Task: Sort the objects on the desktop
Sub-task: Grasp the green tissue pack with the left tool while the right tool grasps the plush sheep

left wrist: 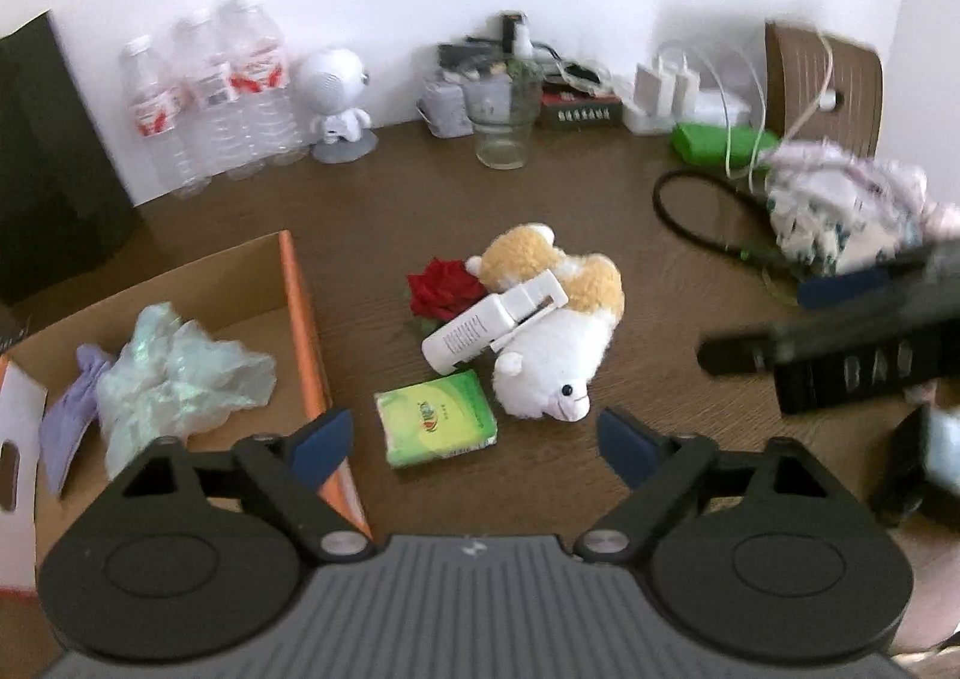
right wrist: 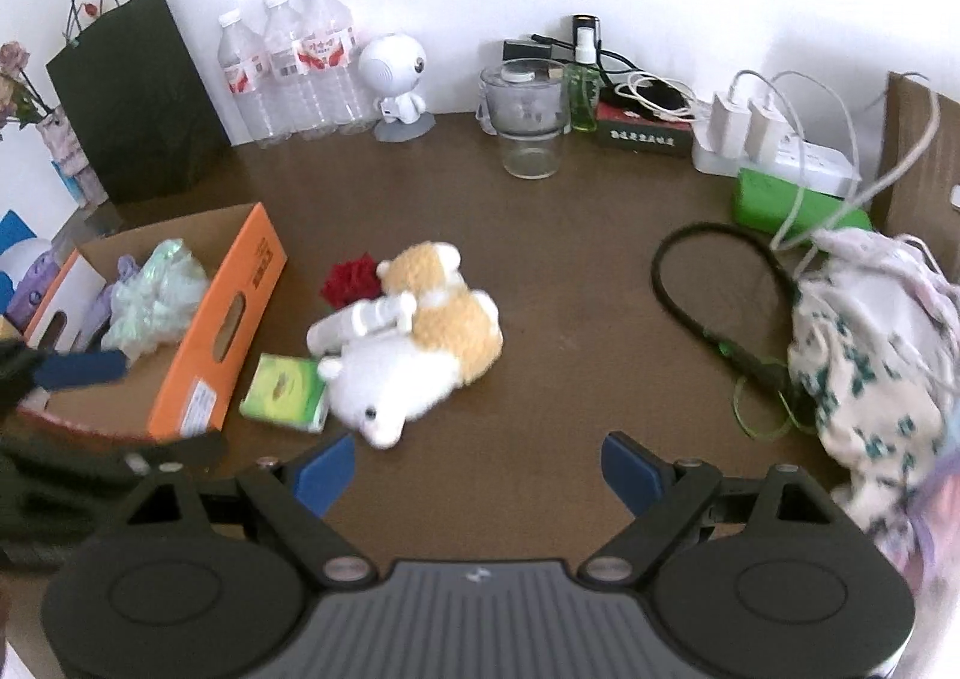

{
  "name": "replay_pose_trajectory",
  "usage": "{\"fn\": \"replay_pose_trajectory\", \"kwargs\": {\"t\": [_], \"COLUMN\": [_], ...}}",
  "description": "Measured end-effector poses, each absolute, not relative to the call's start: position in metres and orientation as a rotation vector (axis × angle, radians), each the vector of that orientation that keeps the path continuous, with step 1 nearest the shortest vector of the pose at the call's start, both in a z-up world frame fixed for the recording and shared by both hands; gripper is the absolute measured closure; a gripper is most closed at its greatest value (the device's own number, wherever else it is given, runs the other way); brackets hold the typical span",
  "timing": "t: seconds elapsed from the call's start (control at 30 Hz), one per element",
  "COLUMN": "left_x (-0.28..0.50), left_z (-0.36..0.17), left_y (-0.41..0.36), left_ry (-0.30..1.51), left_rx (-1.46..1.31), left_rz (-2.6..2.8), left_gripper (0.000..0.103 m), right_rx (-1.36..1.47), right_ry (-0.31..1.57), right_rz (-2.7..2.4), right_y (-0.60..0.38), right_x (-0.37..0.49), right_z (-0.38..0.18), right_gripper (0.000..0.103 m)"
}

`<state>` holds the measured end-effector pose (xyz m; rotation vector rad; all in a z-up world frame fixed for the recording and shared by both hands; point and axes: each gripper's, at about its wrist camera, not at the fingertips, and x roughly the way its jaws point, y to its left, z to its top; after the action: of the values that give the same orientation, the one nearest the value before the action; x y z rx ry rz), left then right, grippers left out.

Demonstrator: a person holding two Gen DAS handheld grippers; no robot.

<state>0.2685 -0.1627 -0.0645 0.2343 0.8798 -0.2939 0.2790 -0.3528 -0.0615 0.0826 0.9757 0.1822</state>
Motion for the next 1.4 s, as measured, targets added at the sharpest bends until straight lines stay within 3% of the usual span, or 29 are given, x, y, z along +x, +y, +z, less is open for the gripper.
{"fn": "replay_pose_trajectory", "kwargs": {"t": [0.53,0.77,1.0,1.1,1.17,1.27,1.4], "left_x": [0.325,0.343,0.348,0.348,0.348,0.347,0.345], "left_z": [-0.126,-0.145,-0.153,-0.155,-0.154,-0.154,-0.151], "left_y": [-0.183,-0.187,-0.189,-0.190,-0.190,-0.191,-0.190], "left_ry": [1.000,1.042,1.034,1.024,1.020,1.017,1.021], "left_rx": [0.329,0.368,0.415,0.437,0.441,0.439,0.404], "left_rz": [-0.222,-0.216,-0.217,-0.228,-0.242,-0.250,-0.265], "left_gripper": [0.022,0.031,0.031,0.034,0.048,0.050,0.053], "right_rx": [0.199,0.252,0.397,0.499,0.539,0.567,0.583], "right_ry": [1.085,1.128,1.138,1.150,1.151,1.142,1.136], "right_rz": [0.251,0.229,0.217,0.226,0.232,0.256,0.256], "right_y": [-0.350,-0.343,-0.346,-0.351,-0.352,-0.354,-0.363], "right_x": [0.357,0.374,0.384,0.387,0.387,0.384,0.375], "right_z": [-0.110,-0.133,-0.149,-0.157,-0.159,-0.158,-0.154], "right_gripper": [0.022,0.023,0.023,0.036,0.045,0.061,0.065]}}
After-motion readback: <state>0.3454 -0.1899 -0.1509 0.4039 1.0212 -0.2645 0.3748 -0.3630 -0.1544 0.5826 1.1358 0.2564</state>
